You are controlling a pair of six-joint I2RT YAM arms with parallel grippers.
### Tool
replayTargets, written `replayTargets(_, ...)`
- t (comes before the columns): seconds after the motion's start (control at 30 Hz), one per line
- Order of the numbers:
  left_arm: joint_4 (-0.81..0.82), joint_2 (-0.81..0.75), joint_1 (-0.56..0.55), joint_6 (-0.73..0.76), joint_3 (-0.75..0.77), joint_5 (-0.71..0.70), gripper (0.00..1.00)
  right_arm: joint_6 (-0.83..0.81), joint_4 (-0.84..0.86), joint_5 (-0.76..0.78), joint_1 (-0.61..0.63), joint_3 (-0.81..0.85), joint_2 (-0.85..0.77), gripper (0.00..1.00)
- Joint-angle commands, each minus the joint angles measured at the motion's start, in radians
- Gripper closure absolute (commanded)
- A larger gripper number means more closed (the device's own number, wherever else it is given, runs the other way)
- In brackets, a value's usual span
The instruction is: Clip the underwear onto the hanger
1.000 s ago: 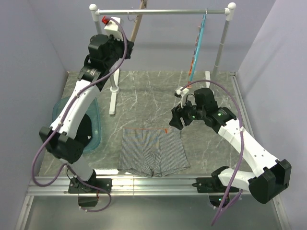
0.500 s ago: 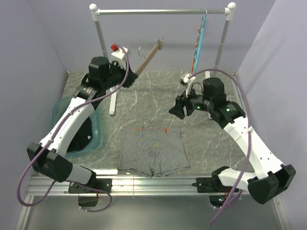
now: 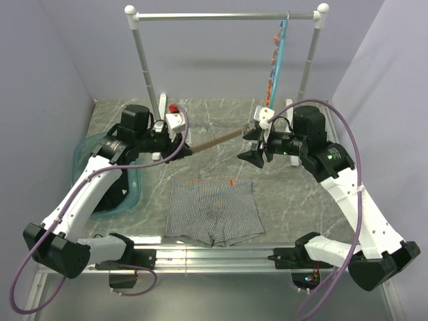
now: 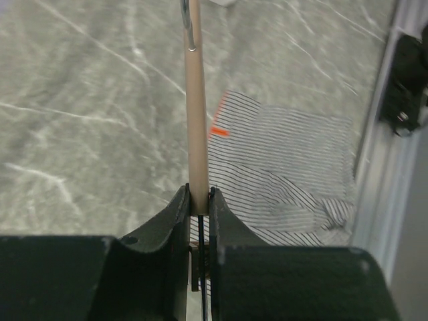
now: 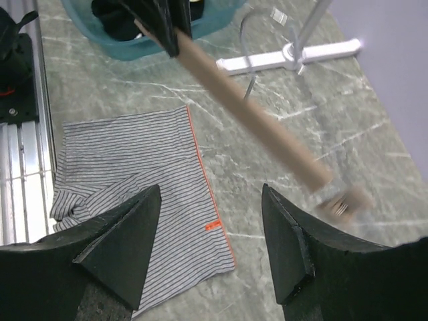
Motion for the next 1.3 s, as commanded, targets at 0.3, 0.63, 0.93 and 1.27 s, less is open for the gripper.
replayTargets(0.3,-0.190,0.109,-0.012,0.226,0.114,0.201,1.00,-0.212,0.039,-0.014,0.093,0.035,0.098,0.31)
replayTargets(0.63,-0.200,0.114,-0.026,0.274,0.107,0.252,1.00,-0.222,0.003,-0.041,0.108,0.027,0.181,0.31)
replayTargets(0.93,-0.169,0.106,-0.032,0.254,0.099,0.278,1.00,-0.251,-0.009,-0.038,0.108,0.007,0.190,0.48)
replayTargets(1.27,-0.163,0.090,-0.032,0.266,0.093,0.273,1.00,-0.317,-0.170,-0.061,0.110,0.075,0.252,0.63)
